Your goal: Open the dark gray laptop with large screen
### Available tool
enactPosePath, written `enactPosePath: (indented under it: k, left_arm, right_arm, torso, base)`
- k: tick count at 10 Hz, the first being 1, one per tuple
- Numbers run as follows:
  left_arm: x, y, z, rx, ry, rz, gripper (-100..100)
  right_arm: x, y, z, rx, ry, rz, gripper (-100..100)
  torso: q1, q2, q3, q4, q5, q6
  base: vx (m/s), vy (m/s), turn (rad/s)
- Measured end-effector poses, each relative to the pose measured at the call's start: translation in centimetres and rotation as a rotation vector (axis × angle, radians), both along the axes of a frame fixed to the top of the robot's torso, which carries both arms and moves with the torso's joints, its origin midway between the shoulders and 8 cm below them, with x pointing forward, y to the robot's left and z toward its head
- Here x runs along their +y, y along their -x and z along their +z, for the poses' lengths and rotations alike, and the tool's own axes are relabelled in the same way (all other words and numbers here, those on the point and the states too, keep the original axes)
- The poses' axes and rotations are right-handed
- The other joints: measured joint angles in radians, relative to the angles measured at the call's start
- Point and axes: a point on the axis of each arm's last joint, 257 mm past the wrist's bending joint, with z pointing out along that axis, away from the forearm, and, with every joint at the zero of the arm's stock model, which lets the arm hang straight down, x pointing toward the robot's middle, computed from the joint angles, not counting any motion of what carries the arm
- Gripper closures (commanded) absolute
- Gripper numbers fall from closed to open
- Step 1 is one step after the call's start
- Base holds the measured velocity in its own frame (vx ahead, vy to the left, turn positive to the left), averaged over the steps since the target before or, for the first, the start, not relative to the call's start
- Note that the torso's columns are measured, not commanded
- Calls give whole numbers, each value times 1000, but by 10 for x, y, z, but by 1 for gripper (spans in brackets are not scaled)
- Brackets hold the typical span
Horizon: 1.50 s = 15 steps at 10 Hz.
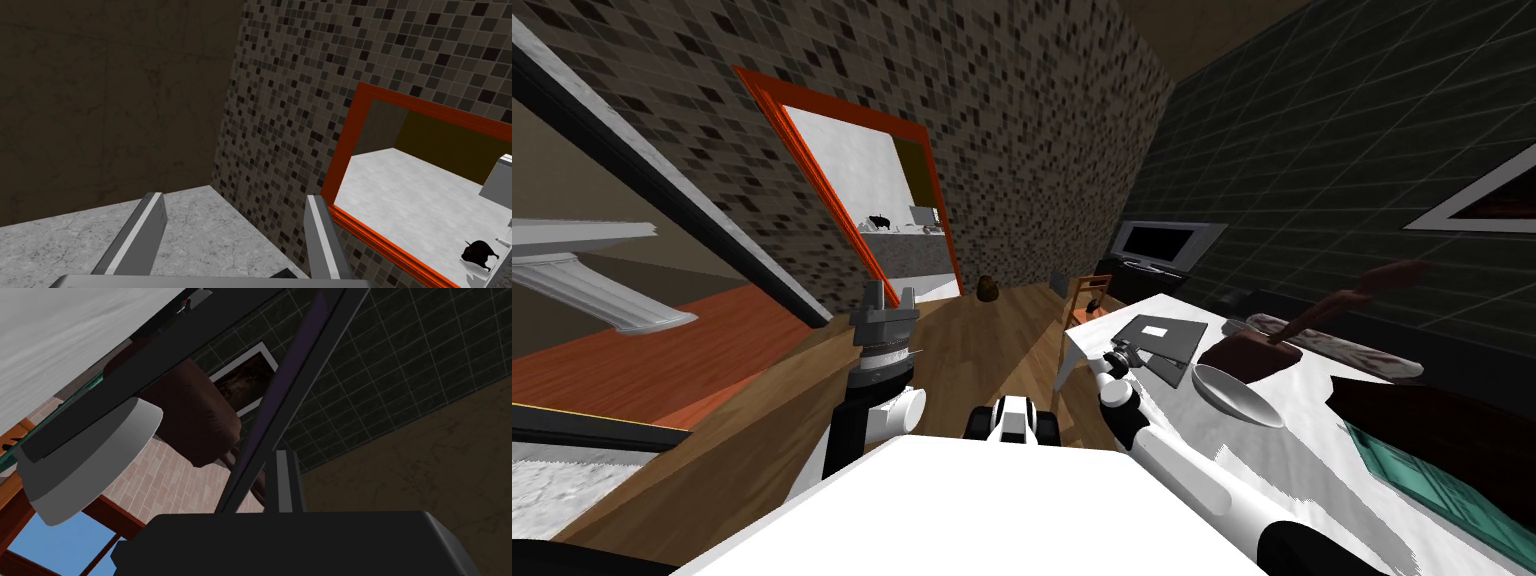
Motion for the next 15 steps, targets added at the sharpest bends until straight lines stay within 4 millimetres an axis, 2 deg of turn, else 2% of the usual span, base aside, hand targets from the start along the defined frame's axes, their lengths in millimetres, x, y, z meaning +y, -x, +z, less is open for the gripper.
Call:
enactPosePath:
  k: [1,2,3,5,6,8,9,10,12,14,15]
  left_arm:
    - [0,0,0,0,0,0,0]
    - [0,0,0,0,0,0,0]
    - [0,0,0,0,0,0,0]
    - [0,0,0,0,0,0,0]
    - [0,0,0,0,0,0,0]
    - [0,0,0,0,0,0,0]
    - [0,0,0,0,0,0,0]
    - [0,0,0,0,0,0,0]
    - [0,0,0,0,0,0,0]
    - [0,0,0,0,0,0,0]
    - [0,0,0,0,0,0,0]
  right_arm:
    - [-1,4,-7,-5,-15,6,100]
    - [2,7,-13,-16,-30,12,-100]
    - [-12,8,-7,-7,0,30,-100]
    - [-19,9,4,-38,28,62,-100]
    - [-19,7,5,-57,21,68,-100]
    - [-36,10,20,-54,79,109,-100]
    - [-37,7,22,-67,77,124,-100]
    - [-37,7,23,-90,67,131,-100]
    - [-51,10,33,-77,114,179,-100]
    - [-52,7,37,-115,97,202,-100]
    - [-51,6,38,-131,88,206,-100]
  torso:
    - [3,3,2,3,5,2]
    - [6,6,3,5,7,2]
    - [10,1,1,5,9,4]
    - [6,7,3,6,7,1]
    - [3,14,8,8,6,2]
    - [7,4,2,5,7,2]
    - [8,7,4,6,7,0]
    - [6,12,7,7,7,2]
    - [9,3,1,5,8,1]
    - [4,10,6,7,6,0]
    - [2,11,6,7,6,1]
  base:
    - [48,5,-37]
    - [182,84,-293]
    - [249,108,-421]
    - [94,34,1]
    - [176,67,-325]
    - [159,67,-230]
    - [35,36,75]
    - [177,80,-379]
    - [145,105,-196]
    - [16,14,38]
    - [125,90,-309]
